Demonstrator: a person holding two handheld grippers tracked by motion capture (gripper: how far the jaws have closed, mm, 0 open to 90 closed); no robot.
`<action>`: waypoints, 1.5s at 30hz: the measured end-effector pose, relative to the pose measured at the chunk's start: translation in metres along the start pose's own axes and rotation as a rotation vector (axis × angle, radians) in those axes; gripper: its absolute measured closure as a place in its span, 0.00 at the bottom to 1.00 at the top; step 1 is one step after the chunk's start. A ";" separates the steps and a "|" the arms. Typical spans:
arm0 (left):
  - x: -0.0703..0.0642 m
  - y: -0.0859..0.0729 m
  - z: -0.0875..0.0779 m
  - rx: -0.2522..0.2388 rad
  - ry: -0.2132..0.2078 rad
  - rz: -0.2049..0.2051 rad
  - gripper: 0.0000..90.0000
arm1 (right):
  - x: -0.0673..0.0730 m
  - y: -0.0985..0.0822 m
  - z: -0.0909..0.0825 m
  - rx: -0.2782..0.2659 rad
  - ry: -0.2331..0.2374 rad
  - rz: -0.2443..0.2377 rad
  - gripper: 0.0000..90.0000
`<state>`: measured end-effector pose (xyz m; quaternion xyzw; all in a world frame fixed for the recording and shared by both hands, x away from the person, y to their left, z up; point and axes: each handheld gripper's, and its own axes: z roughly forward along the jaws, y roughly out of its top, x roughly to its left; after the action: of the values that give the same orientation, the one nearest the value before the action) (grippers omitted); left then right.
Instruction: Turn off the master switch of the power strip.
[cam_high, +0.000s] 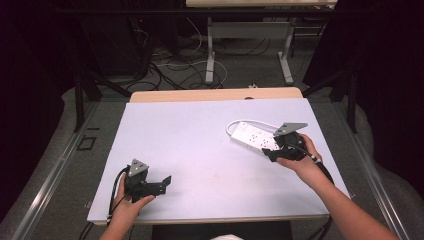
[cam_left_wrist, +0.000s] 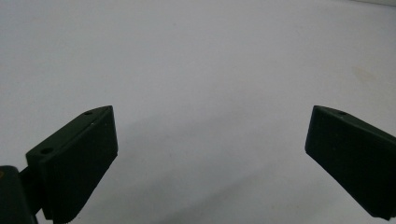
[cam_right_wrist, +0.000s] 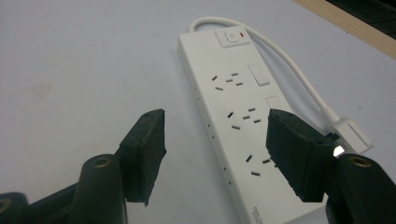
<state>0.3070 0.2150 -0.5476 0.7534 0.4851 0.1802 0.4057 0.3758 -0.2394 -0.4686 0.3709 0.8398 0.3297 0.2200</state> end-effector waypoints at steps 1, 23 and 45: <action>0.000 0.000 0.000 0.000 0.001 -0.002 0.03 | 0.000 0.000 0.000 0.000 0.000 0.000 0.42; 0.001 0.000 -0.001 0.008 0.006 -0.010 0.03 | -0.006 0.045 0.016 0.031 0.025 0.030 0.44; 0.002 0.000 -0.001 0.018 -0.002 -0.015 0.03 | -0.017 0.080 0.038 0.050 0.018 0.088 0.43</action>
<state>0.3076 0.2169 -0.5470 0.7536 0.4919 0.1722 0.4005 0.4476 -0.1970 -0.4354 0.4097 0.8327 0.3214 0.1885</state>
